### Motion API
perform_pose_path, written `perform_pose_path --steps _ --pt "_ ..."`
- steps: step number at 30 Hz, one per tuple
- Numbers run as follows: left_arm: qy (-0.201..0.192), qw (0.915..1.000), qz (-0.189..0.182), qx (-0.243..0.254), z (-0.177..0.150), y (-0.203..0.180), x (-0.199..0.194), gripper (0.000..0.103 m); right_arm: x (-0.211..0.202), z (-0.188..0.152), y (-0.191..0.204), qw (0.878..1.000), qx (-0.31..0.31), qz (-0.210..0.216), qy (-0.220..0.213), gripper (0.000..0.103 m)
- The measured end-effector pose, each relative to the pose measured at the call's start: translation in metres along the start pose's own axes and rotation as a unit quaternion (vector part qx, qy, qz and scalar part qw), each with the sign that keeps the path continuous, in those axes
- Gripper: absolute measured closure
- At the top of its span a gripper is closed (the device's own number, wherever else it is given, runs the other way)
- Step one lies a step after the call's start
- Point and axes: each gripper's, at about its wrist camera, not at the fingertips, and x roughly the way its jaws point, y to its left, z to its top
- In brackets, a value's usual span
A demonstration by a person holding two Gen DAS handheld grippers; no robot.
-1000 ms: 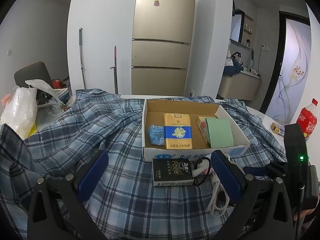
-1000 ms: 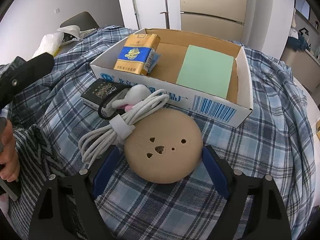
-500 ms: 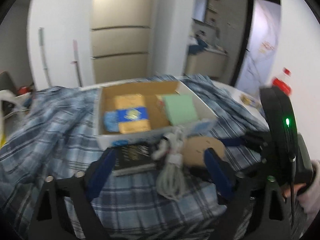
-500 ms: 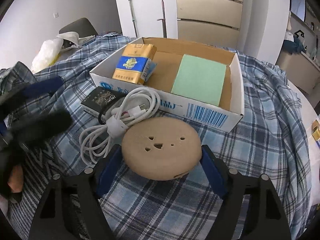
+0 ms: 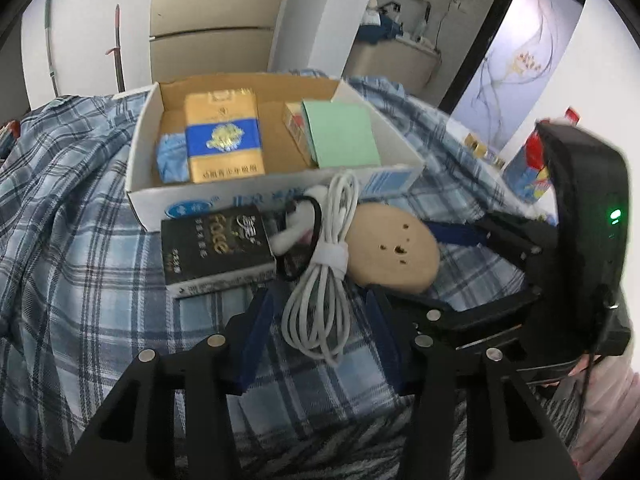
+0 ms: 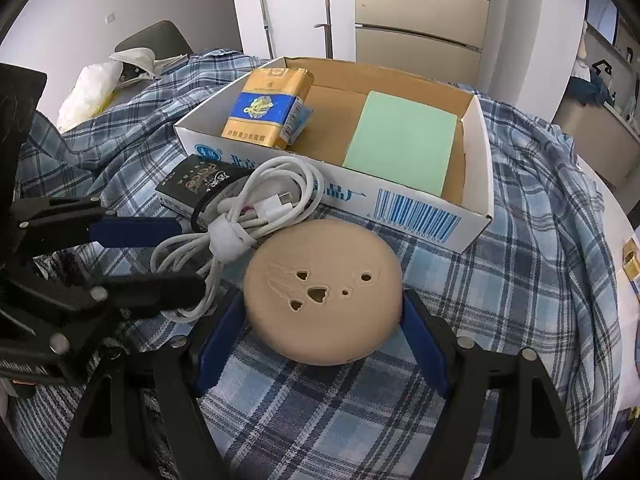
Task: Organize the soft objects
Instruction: 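Lift the disc with the right tool while the left tool grasps the coiled white cable, then place the disc and white cable into the white box, open both tools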
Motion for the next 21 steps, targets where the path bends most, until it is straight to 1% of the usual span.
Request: perform_pose_path --steps 2,4,6,7,8,11,15,17,19,21 --pt "0.011 0.9999 0.000 -0.005 0.001 0.001 0.004 0.053 0.004 -0.001 0.000 1.000 0.000 -0.006 0.010 0.025" --pt "0.009 0.9999 -0.001 -0.009 0.000 0.004 0.004 0.053 0.007 0.000 -0.001 1.000 0.004 -0.003 0.014 0.024" --pt "0.006 0.9999 -0.002 -0.010 0.000 0.003 0.003 0.084 0.007 0.000 -0.001 1.000 0.003 -0.002 0.013 0.024" --pt "0.007 0.9999 -0.003 -0.010 -0.001 0.003 0.004 0.087 0.007 0.001 0.000 1.000 0.002 -0.004 0.013 0.024" --pt "0.006 0.9999 -0.002 -0.008 -0.001 0.003 0.004 0.093 0.007 0.001 0.000 1.000 0.001 -0.004 0.012 0.025" --pt "-0.019 0.9998 0.000 -0.002 -0.001 -0.001 -0.005 0.094 0.005 0.001 0.001 1.000 -0.002 -0.002 0.006 0.027" --pt "-0.074 0.9972 -0.005 0.000 -0.003 0.001 -0.030 0.094 -0.007 0.001 -0.001 1.000 0.008 0.000 -0.023 0.029" --pt "-0.109 0.9941 -0.003 0.003 -0.005 0.000 -0.043 0.094 -0.016 0.001 -0.005 0.999 0.016 0.002 -0.048 0.030" --pt "-0.146 0.9893 -0.003 0.006 -0.007 -0.002 -0.057 0.094 -0.026 0.001 -0.008 0.997 0.025 0.003 -0.075 0.031" --pt "-0.182 0.9833 0.006 0.007 -0.008 -0.004 -0.069 0.094 -0.037 0.000 -0.011 0.994 0.032 0.004 -0.104 0.031"
